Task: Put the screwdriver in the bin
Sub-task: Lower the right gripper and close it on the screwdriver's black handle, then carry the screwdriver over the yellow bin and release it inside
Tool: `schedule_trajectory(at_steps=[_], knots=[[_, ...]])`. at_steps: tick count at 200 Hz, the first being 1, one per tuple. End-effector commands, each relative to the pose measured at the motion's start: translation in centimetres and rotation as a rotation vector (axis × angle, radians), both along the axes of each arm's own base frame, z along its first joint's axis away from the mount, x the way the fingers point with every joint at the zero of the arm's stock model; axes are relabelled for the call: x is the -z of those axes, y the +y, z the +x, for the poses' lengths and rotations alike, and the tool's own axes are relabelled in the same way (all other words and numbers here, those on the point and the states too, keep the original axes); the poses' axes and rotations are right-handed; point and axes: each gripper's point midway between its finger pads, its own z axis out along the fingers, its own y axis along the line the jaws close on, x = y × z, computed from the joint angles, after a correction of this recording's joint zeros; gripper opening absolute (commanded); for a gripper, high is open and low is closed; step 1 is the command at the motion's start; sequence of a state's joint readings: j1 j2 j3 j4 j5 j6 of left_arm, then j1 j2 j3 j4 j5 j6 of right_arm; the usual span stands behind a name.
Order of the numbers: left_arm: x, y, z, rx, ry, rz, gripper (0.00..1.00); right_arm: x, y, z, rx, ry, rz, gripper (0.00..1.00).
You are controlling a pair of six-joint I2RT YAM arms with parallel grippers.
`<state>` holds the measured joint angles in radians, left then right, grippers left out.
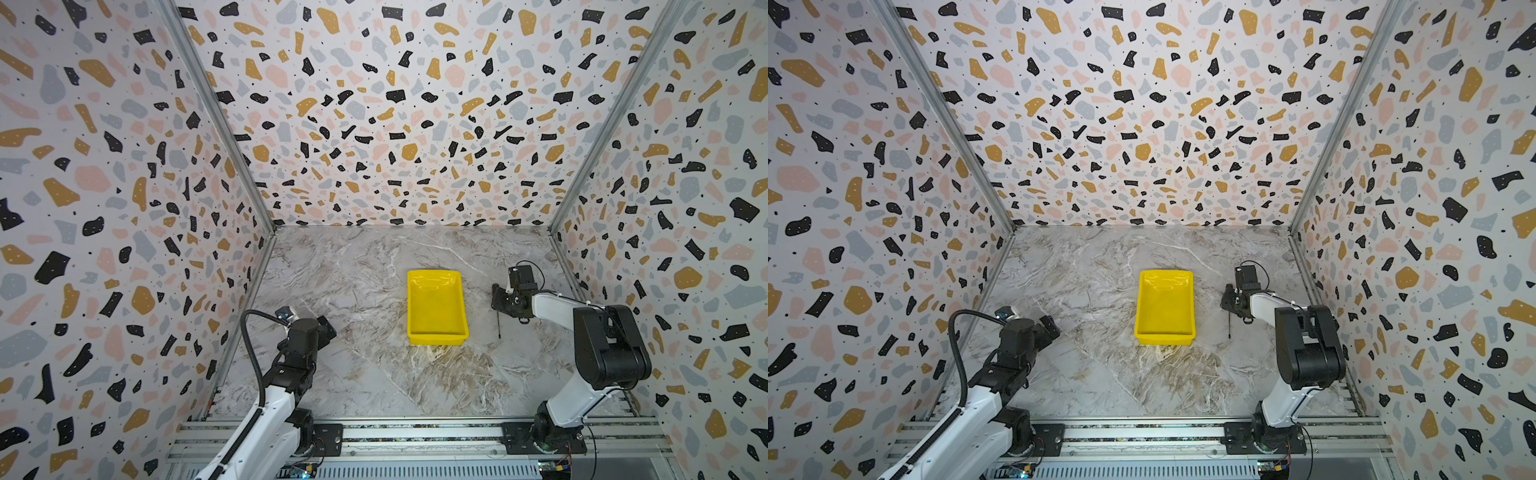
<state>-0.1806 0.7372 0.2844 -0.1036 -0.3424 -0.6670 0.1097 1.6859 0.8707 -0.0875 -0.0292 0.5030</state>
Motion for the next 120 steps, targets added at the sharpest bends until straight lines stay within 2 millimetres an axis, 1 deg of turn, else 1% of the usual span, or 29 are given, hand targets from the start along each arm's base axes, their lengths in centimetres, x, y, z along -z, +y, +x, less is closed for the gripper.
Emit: schedule_trajectory(at_steps=[1,13,16,22,27,37,46,50,65,81,95,109,120], knots=[[-0.1,0.1,0.1,-0.009,-0.015,0.007,1.00,-0.3,-0.4,-0.1,0.002,0.010,-0.031,0.36],[-0.1,0.1,0.1,-0.008,-0.014,0.006,1.00,-0.2,-0.5,-0.1,0.002,0.015,-0.034,0.35],[-0.1,0.1,0.1,-0.010,-0.015,0.006,1.00,-0.2,-0.4,-0.1,0.002,0.015,-0.034,0.31],[-0.1,0.1,0.1,-0.010,-0.015,0.006,1.00,-0.2,-0.4,-0.2,0.001,0.017,-0.036,0.29],[-0.1,0.1,0.2,-0.010,-0.015,0.006,1.00,-0.2,-0.5,-0.2,0.002,0.017,-0.037,0.25],[0.0,0.1,0.2,-0.009,-0.014,0.005,1.00,-0.4,-0.5,-0.3,0.002,0.014,-0.045,0.23],[0.0,0.1,0.1,-0.009,-0.014,0.005,1.00,-0.7,-0.5,-0.3,0.004,0.006,-0.053,0.22],[-0.1,0.1,0.2,-0.008,-0.014,0.005,1.00,-0.9,-0.5,-0.2,0.006,-0.001,-0.058,0.18],[-0.1,0.1,0.2,-0.009,-0.014,0.006,1.00,-2.0,-0.8,-0.2,0.018,-0.022,-0.095,0.13],[0.0,0.1,0.1,-0.008,-0.012,0.006,1.00,-4.0,-0.7,-0.2,0.024,-0.066,-0.142,0.12],[0.0,0.1,0.2,-0.010,-0.014,0.005,1.00,-6.5,0.0,-0.4,0.029,-0.118,-0.179,0.12],[0.0,0.1,0.2,-0.010,-0.015,0.005,1.00,-9.5,1.8,-0.7,0.017,-0.193,-0.206,0.12],[-0.1,0.1,0.2,-0.010,-0.015,0.005,1.00,-12.0,4.2,-1.2,-0.017,-0.269,-0.198,0.12]])
